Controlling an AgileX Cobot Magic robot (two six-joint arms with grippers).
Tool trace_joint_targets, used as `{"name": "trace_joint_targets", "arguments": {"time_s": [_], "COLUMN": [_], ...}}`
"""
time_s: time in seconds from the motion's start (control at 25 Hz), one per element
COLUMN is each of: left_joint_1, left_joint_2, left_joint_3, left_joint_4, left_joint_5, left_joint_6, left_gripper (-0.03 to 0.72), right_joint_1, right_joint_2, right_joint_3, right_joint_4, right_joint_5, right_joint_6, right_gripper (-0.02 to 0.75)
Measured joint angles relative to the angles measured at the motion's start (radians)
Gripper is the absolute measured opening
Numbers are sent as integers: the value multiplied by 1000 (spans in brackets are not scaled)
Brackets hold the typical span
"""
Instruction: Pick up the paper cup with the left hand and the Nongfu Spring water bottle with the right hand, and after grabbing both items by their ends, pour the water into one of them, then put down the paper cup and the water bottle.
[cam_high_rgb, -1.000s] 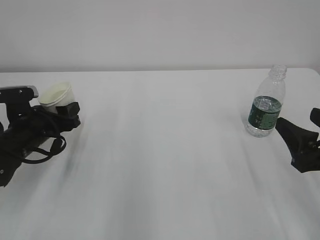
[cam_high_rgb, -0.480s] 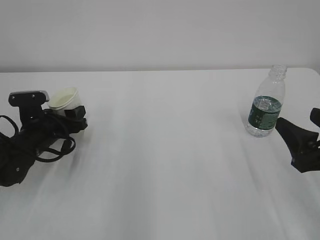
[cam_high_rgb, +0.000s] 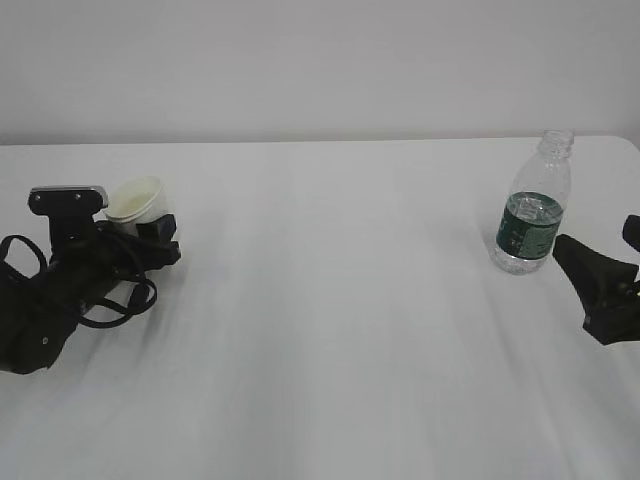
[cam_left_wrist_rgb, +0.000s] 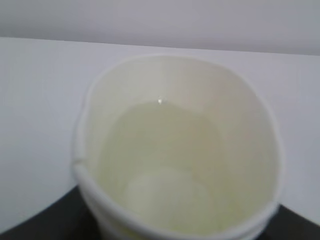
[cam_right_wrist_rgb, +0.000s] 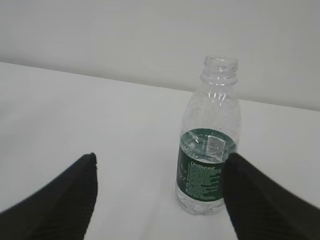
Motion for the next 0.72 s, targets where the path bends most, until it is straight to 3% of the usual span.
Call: {"name": "trace_joint_targets", "arguments": {"time_s": [0.32, 0.4, 0.56, 0.72], "left_joint_1": [0, 0, 0, 0], "left_joint_2": [2, 2, 2, 2], "left_joint_3": [0, 0, 0, 0], "left_joint_4": [0, 2, 14, 14], "left_joint_5": [0, -2, -2, -2], "left_joint_6": [2, 4, 4, 4], "left_gripper": [423, 468, 632, 671], "right_joint_1": [0, 0, 0, 0], "right_joint_2": [49, 61, 62, 62], "right_joint_3": [0, 0, 0, 0], "right_joint_4": [22, 22, 22, 22], "right_joint_5": [-8, -8, -11, -13], "right_joint_6": [0, 0, 0, 0], "right_gripper": [591, 591, 591, 591]}}
